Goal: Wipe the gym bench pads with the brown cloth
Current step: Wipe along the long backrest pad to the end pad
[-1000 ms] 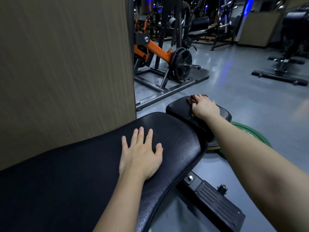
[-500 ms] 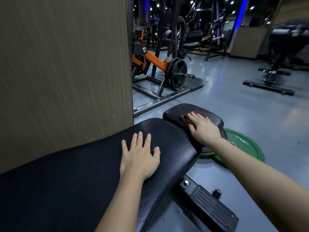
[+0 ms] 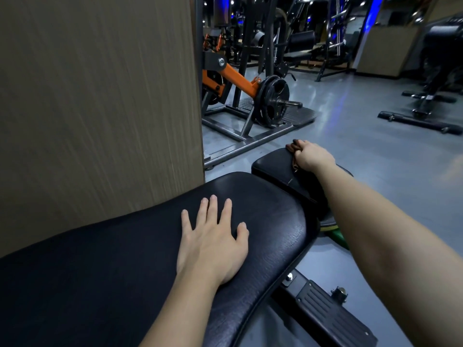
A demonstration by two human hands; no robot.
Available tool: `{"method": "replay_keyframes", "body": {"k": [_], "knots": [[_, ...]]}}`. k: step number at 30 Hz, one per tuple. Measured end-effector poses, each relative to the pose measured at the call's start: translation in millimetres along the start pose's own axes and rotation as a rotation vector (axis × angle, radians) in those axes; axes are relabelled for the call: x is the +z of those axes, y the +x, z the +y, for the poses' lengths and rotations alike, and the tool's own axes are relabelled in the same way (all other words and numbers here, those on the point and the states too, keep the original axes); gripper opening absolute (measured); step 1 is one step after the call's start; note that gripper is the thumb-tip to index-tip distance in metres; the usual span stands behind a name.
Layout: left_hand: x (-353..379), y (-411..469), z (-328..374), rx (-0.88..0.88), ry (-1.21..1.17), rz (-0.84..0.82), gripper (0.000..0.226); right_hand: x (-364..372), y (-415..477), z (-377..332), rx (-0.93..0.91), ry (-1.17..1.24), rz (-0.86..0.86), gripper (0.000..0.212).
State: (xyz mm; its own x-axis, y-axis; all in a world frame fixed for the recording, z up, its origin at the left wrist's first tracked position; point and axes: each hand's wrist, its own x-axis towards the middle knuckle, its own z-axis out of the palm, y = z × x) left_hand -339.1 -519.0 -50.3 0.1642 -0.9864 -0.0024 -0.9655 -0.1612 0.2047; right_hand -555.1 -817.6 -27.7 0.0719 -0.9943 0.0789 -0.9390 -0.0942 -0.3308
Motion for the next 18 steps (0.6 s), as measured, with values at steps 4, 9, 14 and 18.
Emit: {"method": "replay_keyframes", "body": {"k": [4, 9, 14, 18], "knots": [[1, 1, 0, 0.0, 0.003, 0.005, 0.067, 2, 8, -1, 0.044, -0.036, -0.01, 0.067], [0, 2, 1, -0.007, 0.002, -0.011, 0.067, 2, -16, 6, -0.116, -0.125, 0.018, 0.054], [-2, 1, 1, -0.009, -0.003, -0.045, 0.067, -2, -63, 20, -0.238, -0.171, 0.012, 0.057], [-4, -1, 2, -0.001, -0.002, -0.051, 0.067, -3, -85, 35, -0.248, -0.14, 0.033, 0.065]]}}
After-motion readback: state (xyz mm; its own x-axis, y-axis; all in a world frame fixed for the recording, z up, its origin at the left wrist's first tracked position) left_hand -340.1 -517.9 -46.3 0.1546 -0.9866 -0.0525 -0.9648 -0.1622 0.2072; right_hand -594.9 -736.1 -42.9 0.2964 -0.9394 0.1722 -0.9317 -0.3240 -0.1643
